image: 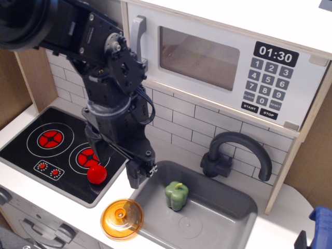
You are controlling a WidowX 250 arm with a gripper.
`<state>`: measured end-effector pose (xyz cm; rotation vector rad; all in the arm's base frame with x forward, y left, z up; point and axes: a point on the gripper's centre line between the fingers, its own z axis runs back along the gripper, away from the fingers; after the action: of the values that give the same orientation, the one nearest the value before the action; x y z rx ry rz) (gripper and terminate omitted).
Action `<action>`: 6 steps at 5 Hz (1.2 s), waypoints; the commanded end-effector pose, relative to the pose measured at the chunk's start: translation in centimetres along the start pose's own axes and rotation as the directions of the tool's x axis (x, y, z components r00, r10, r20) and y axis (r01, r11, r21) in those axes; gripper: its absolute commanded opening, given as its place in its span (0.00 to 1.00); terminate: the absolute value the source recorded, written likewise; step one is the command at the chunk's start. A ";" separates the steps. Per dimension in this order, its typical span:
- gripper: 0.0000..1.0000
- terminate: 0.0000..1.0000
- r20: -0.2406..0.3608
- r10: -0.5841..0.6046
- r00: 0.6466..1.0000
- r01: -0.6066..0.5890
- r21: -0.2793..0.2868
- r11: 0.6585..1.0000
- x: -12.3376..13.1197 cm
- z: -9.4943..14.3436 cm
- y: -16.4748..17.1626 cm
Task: Open microwave
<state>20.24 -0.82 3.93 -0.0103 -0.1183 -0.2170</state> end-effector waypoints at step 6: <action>1.00 0.00 0.187 0.313 0.931 -0.306 -0.070 0.950 11.1 4.2 11.9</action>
<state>32.72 8.14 8.10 -0.1037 -0.2643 0.1163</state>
